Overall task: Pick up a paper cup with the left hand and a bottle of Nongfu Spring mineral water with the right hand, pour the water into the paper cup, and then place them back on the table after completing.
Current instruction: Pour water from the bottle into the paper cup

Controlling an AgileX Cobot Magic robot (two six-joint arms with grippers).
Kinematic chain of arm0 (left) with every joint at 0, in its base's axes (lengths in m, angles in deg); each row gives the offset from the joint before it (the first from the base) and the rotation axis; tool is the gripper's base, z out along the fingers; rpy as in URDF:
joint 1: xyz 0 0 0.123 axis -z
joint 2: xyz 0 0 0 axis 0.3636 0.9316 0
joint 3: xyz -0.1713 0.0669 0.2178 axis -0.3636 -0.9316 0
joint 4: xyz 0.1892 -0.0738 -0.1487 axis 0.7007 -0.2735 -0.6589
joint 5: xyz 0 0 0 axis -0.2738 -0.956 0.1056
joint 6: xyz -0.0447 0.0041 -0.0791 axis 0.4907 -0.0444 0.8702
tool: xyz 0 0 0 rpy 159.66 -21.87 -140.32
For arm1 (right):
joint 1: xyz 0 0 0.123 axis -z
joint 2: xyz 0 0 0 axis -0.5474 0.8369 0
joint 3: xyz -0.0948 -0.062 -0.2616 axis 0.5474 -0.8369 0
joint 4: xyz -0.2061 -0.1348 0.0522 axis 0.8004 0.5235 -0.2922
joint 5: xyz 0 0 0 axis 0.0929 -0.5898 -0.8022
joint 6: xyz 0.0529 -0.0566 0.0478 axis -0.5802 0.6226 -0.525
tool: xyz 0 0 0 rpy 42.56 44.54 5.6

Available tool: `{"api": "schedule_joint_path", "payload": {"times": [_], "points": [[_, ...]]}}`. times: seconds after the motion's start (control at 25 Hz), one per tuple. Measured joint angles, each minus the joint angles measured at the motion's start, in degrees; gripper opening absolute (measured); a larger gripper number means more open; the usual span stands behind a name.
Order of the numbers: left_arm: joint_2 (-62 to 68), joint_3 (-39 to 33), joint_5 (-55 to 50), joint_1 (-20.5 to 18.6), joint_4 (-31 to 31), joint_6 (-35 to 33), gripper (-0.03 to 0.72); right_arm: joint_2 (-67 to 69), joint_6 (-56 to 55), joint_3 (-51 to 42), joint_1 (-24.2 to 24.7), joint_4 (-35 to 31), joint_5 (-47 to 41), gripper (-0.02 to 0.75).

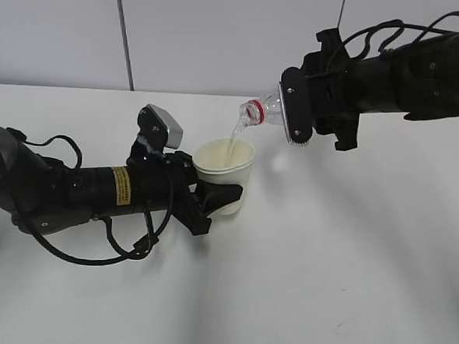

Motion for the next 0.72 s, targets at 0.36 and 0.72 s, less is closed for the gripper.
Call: {"api": "schedule_joint_path", "payload": {"times": [0.36,0.72], "points": [[0.00,0.00,0.00,0.00,0.00,0.00,0.364,0.00,0.00,0.00,0.00,0.45,-0.13,0.486],[0.00,0.00,-0.06,0.00,0.00,0.00,0.364,0.00,0.00,0.00,0.00,0.99,-0.25,0.486]]}}
